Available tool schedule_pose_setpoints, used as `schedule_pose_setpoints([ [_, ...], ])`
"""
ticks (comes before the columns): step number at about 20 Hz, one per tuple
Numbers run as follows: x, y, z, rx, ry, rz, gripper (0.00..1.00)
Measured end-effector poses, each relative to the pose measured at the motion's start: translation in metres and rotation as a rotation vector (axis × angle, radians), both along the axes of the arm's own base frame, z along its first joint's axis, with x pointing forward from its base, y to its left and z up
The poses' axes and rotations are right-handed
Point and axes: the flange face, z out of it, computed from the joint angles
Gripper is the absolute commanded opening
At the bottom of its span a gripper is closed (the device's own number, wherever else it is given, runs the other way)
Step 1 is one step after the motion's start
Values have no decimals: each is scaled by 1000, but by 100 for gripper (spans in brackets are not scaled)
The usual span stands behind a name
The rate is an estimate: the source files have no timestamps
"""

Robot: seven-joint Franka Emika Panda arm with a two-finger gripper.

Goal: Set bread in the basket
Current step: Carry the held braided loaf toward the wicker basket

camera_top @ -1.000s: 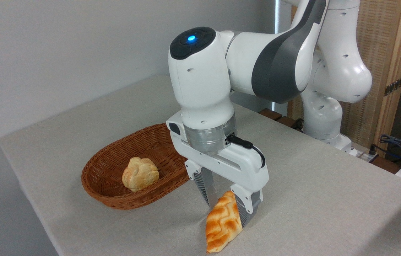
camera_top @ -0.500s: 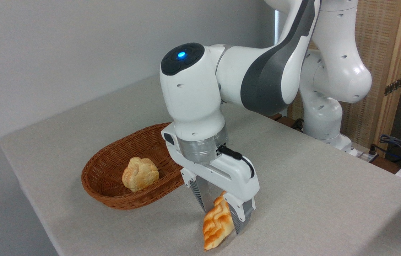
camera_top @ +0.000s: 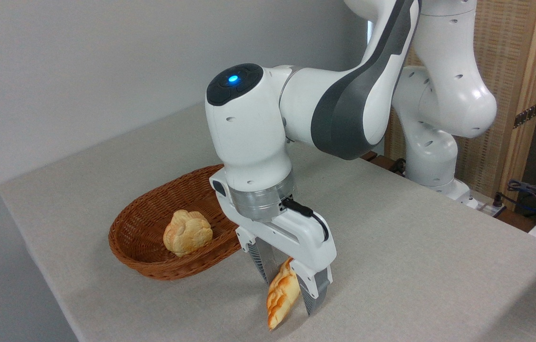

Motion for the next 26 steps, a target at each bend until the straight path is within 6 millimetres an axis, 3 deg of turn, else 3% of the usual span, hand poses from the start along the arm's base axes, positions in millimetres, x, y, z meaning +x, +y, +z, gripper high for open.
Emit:
schedule_pose_setpoints([
  [8,2,-13,0,-1,-1,-24,30],
  [17,4,-14,4,-16,-14,-15,31],
  [26,11,-19,49,-68,-114,5,32],
])
